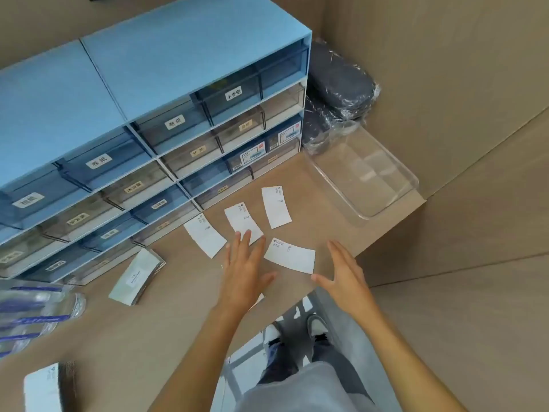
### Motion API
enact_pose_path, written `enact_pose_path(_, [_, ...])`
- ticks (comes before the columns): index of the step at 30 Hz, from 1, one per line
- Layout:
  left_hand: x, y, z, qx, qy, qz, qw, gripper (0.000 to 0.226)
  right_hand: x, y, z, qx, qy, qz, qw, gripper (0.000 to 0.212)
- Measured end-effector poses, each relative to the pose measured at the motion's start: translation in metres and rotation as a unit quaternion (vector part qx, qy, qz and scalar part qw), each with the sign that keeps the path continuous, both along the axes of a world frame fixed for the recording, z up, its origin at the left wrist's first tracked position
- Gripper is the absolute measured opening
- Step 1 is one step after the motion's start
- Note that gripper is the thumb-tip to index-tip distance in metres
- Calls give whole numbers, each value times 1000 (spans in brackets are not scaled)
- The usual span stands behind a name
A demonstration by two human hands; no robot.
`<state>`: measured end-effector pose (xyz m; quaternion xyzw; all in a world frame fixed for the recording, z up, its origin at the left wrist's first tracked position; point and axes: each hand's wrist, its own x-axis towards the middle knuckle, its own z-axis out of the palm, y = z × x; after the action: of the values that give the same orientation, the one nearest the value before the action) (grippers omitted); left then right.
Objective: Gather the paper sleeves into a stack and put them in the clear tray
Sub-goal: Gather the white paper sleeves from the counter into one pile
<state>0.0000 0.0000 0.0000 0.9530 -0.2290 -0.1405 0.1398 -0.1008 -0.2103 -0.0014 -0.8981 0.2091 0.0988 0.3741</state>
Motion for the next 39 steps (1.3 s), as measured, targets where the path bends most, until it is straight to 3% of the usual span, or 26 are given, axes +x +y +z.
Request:
enact_pose_path(13, [74, -6, -21, 95, -4, -219, 971, 79, 28, -2, -37, -114, 2, 101, 988, 78])
enact_pose_path(20, [93, -12, -27, 81, 10, -261, 962, 72, 32, -9, -44, -136, -30, 122, 983, 63])
enact_pose_path(27, [99, -12, -26, 44, 26, -278, 959, 64, 32, -10, -46, -147, -48, 133, 979, 62])
enact_pose_path(39, [110, -1, -14, 59, 31, -316, 947, 62, 21, 21, -47, -178, -66, 100, 977, 63])
